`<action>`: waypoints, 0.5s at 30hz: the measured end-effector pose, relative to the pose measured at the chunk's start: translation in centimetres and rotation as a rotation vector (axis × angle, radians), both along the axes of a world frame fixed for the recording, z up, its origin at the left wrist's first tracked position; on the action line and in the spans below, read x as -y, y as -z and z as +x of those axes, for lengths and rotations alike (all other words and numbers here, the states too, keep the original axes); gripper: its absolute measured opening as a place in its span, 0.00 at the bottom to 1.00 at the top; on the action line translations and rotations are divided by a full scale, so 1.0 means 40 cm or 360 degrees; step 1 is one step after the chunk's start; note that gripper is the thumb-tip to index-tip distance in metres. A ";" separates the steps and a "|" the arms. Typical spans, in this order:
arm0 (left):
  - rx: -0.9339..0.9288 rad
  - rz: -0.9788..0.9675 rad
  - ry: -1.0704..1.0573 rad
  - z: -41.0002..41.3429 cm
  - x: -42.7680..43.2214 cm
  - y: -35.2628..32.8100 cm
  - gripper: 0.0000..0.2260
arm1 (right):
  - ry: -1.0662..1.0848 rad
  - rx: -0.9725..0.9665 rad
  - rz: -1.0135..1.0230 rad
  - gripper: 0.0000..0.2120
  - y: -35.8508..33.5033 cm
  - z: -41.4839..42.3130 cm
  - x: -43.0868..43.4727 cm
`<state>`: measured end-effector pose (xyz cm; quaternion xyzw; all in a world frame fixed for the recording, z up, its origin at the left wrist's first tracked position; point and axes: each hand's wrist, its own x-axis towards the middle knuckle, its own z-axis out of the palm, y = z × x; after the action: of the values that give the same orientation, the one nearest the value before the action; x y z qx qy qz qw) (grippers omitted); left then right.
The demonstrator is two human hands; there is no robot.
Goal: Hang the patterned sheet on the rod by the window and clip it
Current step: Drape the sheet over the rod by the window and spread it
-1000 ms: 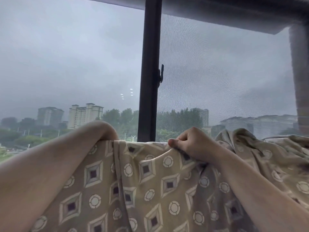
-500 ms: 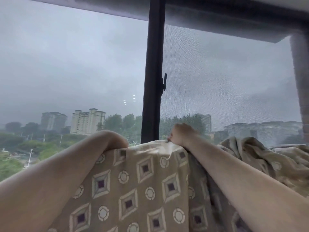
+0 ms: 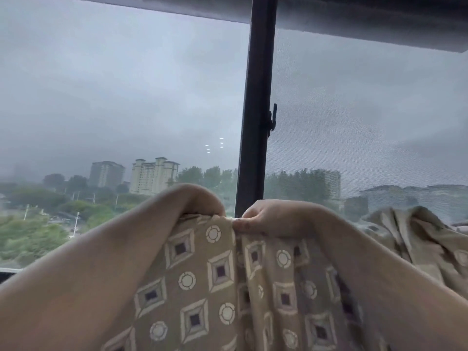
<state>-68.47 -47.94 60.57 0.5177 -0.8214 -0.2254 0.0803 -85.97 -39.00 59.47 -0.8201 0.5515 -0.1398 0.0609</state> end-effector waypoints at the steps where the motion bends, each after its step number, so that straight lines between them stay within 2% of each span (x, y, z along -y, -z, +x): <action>1: -0.0084 -0.0204 -0.0017 0.002 -0.012 0.002 0.09 | 0.0008 0.0062 -0.0043 0.26 0.011 0.007 0.003; 5: -0.0919 -0.1111 -0.0006 0.119 -0.055 0.026 0.14 | -0.0025 0.0246 0.0009 0.24 0.024 0.006 -0.001; 7: -0.1151 -0.1314 -0.0063 0.239 -0.062 0.070 0.14 | -0.0044 0.0282 0.0004 0.23 0.028 0.006 0.004; 8: -0.1199 -0.1277 -0.0067 0.296 -0.064 0.108 0.17 | -0.0041 0.0279 -0.0021 0.23 0.031 0.009 0.003; 10: -0.1149 -0.0991 -0.0084 0.369 -0.066 0.203 0.24 | -0.0021 0.0280 -0.0038 0.24 0.038 0.012 0.008; 11: -0.1129 -0.0851 -0.0084 0.385 -0.058 0.252 0.22 | -0.0008 0.0307 -0.0025 0.24 0.040 0.012 0.012; 13: -0.1307 -0.0721 -0.0081 0.392 -0.037 0.330 0.16 | 0.0027 0.0347 -0.0014 0.24 0.042 0.019 0.016; 15: -0.1456 -0.0798 -0.0104 0.402 -0.007 0.370 0.18 | 0.0055 0.0327 -0.0041 0.24 0.042 0.028 0.022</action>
<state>-52.39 -47.67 45.78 0.3564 -0.7145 -0.2223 0.5595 -84.86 -39.87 57.80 -0.7925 0.5547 -0.2313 0.1042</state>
